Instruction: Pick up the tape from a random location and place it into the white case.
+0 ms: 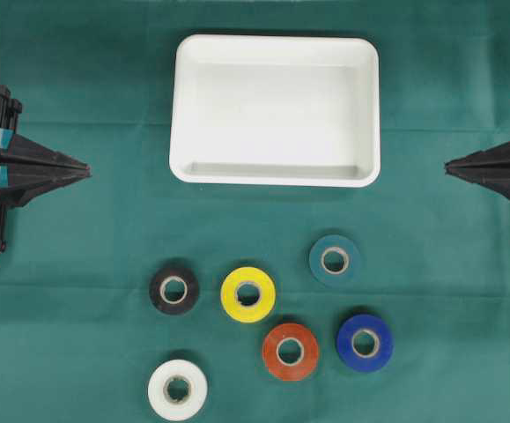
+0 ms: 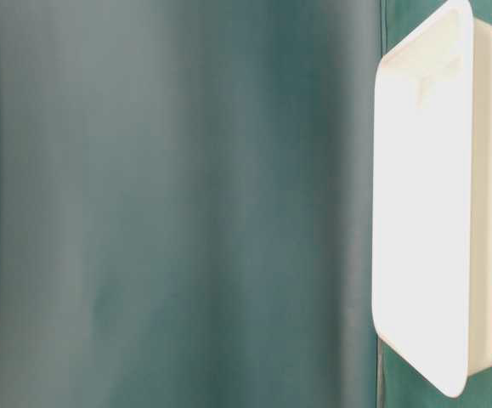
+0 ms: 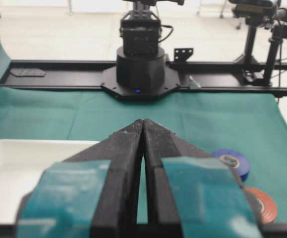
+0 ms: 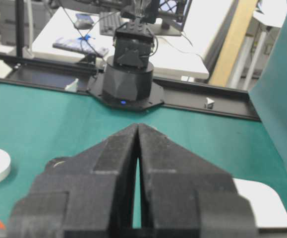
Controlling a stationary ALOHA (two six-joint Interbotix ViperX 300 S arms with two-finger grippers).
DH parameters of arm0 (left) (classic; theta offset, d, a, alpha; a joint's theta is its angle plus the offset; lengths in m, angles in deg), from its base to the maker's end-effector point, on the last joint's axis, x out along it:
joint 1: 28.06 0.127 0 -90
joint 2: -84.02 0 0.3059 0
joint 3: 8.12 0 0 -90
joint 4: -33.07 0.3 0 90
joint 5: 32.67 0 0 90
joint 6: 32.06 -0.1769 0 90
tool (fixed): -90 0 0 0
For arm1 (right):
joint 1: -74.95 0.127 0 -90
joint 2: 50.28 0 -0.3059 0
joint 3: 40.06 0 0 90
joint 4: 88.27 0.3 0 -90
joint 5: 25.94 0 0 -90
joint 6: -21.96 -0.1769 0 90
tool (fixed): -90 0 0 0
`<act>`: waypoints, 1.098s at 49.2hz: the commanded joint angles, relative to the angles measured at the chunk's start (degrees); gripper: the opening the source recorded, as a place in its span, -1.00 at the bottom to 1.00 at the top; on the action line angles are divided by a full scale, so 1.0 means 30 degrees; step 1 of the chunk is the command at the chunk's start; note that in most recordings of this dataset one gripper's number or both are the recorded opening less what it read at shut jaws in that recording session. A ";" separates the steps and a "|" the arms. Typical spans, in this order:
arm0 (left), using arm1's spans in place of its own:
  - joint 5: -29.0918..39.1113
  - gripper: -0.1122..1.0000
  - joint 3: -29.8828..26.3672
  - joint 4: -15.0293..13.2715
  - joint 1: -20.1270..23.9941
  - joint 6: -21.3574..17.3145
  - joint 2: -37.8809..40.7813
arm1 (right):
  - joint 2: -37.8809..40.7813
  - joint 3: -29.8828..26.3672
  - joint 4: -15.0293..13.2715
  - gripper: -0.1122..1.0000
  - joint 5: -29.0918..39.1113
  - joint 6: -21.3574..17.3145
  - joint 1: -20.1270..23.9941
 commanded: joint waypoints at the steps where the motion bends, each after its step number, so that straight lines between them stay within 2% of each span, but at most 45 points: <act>1: 0.0293 -0.77 -0.0615 -0.0029 -0.0059 -0.0059 0.0352 | 0.0264 -0.0234 0.0000 -0.80 -0.0059 0.0146 -0.0059; 27: 0.0879 -0.76 -0.0762 -0.0029 -0.0088 0.0029 0.0439 | 0.0439 -0.0674 -0.0059 -0.80 0.1260 -0.0029 -0.0059; 31: 0.0820 -0.61 -0.0732 0.0000 -0.0088 -0.0029 0.0586 | 0.0439 -0.0703 -0.0059 -0.79 0.1348 -0.0029 -0.0059; 35: 0.0820 -0.27 -0.0762 -0.0029 -0.0088 -0.0029 0.0762 | 0.0410 -0.0703 -0.0059 -0.77 0.1377 -0.0029 -0.0059; 39: 0.0820 0.15 -0.0762 -0.0029 -0.0088 -0.0029 0.1055 | 0.0439 -0.0732 0.0000 -0.55 0.1377 -0.0059 -0.0029; 42: 0.0820 0.48 -0.0820 0.0000 -0.0088 -0.0029 0.1201 | 0.0439 -0.0791 0.0000 -0.26 0.1436 -0.0117 -0.0029; 46: 0.0879 0.83 -0.0879 -0.0029 -0.0088 -0.0029 0.1377 | 0.0469 -0.0879 0.0000 0.19 0.1611 -0.0234 -0.0059; 48: 0.0820 0.90 -0.0908 0.0000 -0.0088 -0.0029 0.1406 | 0.0469 -0.0908 0.0000 0.40 0.1846 -0.0205 -0.0059; 50: 0.0820 0.88 -0.0938 0.0000 -0.0088 -0.0029 0.1406 | 0.0527 -0.0996 0.0000 0.60 0.2080 -0.0205 -0.0029; 54: 0.0820 0.88 -0.0967 -0.0029 -0.0088 -0.0029 0.1348 | 0.0645 -0.1113 -0.0029 0.83 0.2490 -0.0205 -0.0059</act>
